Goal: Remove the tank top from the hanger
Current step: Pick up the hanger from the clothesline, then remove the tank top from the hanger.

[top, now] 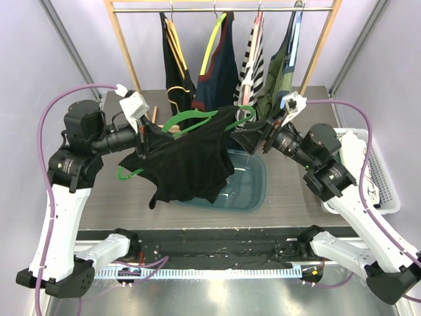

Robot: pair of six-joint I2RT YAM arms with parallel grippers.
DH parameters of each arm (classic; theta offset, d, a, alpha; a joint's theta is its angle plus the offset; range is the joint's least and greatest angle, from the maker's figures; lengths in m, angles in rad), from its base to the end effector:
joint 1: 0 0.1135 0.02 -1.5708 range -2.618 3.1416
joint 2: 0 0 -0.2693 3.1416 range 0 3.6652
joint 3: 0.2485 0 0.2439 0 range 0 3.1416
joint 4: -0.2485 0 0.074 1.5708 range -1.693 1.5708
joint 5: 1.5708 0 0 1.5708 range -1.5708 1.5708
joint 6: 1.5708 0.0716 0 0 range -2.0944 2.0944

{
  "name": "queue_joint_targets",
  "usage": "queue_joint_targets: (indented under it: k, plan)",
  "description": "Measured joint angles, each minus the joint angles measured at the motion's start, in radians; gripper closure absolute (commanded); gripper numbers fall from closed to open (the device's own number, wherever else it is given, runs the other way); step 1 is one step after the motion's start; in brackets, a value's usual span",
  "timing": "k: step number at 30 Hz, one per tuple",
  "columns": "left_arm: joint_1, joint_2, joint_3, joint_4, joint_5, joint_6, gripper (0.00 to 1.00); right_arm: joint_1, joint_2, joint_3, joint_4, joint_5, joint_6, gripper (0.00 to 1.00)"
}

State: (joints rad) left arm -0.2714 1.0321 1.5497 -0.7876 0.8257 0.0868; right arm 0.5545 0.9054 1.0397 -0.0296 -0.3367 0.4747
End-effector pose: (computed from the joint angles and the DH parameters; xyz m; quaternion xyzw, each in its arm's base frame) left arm 0.1552 -0.0978 0.4811 0.3689 0.6740 -0.3691 0.5228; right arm 0.1753 0.1364 0.4312 -0.1507 0.6542 0.4582 0.5826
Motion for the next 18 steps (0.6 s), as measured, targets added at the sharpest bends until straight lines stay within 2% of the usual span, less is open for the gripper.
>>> queue_joint_targets:
  k: [14,17,18]
  plan:
    - [-0.012,0.008,-0.003,0.000,0.012,0.000,1.00,0.006,0.124,0.004,0.199,-0.036,0.104,0.31]
    - [-0.016,0.007,-0.007,0.001,0.014,-0.001,1.00,0.007,0.143,0.004,0.230,-0.043,0.121,0.37]
    - [-0.016,0.008,-0.009,0.001,0.016,-0.001,1.00,0.009,0.150,0.004,0.240,-0.045,0.127,0.41]
